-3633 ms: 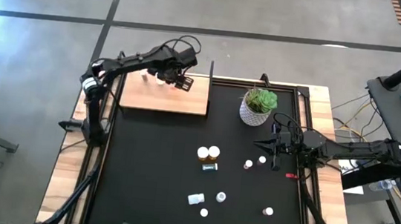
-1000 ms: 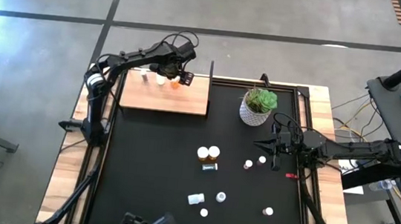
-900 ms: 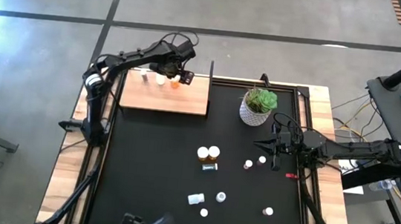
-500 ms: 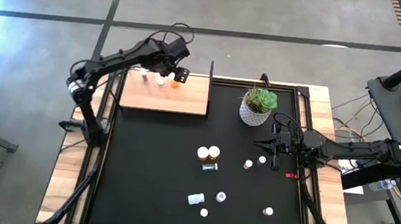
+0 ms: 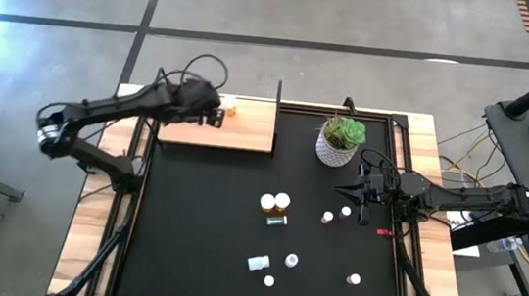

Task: Pick and place medicine bottles onto shelf by color
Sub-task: Put the top pink pill bottle on the shelf

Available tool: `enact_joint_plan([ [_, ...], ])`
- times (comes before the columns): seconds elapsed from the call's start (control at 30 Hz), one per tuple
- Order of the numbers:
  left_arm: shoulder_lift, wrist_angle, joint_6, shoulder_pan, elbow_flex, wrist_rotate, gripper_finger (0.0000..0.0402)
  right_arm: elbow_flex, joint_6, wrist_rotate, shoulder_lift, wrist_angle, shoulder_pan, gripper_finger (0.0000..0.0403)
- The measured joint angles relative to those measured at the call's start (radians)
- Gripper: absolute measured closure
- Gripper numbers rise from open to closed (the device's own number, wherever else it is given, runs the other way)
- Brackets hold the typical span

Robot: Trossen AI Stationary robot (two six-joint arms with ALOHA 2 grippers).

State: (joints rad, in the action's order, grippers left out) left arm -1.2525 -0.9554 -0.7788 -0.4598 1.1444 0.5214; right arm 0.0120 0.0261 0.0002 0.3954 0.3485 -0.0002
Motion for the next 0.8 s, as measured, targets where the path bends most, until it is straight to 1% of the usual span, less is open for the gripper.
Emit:
enact_joint_plan([
  [0.2,0.193,0.186,0.035,0.012,-0.234,0.017,0.0094,0.000,0.000,0.000,0.000,0.000,0.000,0.0380],
  [0.43,0.375,0.511,0.205,0.011,-0.478,0.009,0.0094,0.000,0.000,0.000,0.000,0.000,0.000,0.0380],
  [0.57,0.448,0.693,0.335,0.011,-0.592,-0.024,0.0094,0.000,0.000,0.000,0.000,0.000,0.000,0.0380],
  [0.8,0.548,0.946,0.501,0.015,-0.754,-0.129,0.0096,0.000,0.000,0.000,0.000,0.000,0.000,0.0380],
])
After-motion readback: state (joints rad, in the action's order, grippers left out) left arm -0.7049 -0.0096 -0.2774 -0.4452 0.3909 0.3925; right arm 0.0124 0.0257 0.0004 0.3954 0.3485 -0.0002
